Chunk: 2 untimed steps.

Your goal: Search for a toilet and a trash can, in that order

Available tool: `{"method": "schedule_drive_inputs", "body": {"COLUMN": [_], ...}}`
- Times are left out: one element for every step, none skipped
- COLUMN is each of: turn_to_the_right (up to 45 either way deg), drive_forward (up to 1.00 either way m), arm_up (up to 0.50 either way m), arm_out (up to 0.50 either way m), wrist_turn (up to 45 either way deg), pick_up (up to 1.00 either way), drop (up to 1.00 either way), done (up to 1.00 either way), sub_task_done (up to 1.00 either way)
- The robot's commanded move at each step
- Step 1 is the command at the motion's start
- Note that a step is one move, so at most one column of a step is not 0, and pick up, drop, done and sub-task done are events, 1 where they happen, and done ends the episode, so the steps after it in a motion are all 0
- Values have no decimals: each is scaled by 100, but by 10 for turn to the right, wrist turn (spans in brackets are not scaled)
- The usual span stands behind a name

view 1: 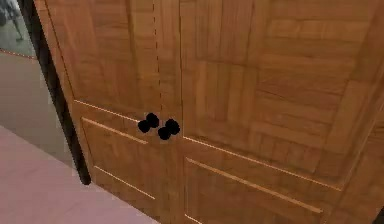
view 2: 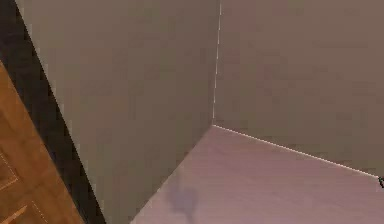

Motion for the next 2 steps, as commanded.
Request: {"method": "schedule_drive_inputs", "body": {"turn_to_the_right": [-450,-420], "drive_forward": [0,0], "arm_up": [0,0], "arm_out": [0,0], "wrist_turn": [0,0], "pick_up": [0,0], "drop": [0,0], "done": [0,0], "sub_task_done": [0,0]}}
